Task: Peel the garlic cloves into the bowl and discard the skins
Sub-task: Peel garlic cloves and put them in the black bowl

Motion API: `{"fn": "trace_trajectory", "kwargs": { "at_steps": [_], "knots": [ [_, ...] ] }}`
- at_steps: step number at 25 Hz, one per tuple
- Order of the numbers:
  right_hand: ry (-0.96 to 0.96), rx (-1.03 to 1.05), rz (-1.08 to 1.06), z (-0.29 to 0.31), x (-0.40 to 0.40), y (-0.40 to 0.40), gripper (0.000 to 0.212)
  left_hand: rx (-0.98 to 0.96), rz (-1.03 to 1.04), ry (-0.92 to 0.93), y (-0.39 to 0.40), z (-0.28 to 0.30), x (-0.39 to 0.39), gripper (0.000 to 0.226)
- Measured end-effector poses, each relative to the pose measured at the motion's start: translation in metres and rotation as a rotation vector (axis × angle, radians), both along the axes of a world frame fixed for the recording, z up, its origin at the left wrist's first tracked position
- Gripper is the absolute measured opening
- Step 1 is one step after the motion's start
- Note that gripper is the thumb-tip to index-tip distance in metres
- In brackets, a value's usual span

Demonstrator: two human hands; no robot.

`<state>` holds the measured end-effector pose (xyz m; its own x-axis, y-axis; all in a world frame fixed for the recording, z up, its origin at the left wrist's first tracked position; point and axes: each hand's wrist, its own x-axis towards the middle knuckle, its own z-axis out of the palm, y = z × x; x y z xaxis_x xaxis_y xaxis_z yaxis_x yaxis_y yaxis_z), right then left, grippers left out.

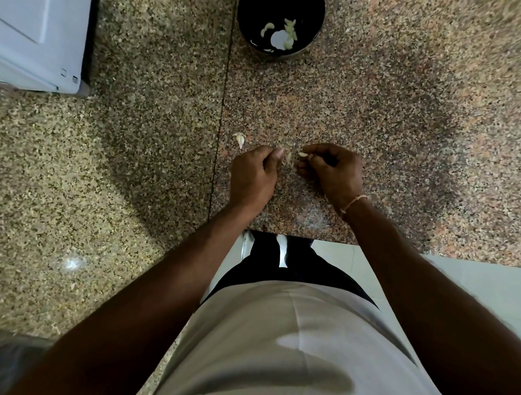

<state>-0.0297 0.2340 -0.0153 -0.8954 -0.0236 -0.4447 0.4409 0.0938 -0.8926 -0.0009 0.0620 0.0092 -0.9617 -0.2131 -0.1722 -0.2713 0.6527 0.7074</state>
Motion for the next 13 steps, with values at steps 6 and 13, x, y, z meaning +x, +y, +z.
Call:
{"fn": "trace_trajectory", "kwargs": {
  "at_steps": [6, 13],
  "knots": [
    [-0.017, -0.027, -0.006, 0.002, 0.002, -0.001, 0.022, 0.121, 0.006, 0.011, 0.009, 0.006, -0.001, 0.014],
    [0.003, -0.022, 0.071, 0.004, 0.006, 0.004, 0.019, 0.310, -0.028, -0.063, 0.012, 0.001, -0.002, 0.025]
  ]
}}
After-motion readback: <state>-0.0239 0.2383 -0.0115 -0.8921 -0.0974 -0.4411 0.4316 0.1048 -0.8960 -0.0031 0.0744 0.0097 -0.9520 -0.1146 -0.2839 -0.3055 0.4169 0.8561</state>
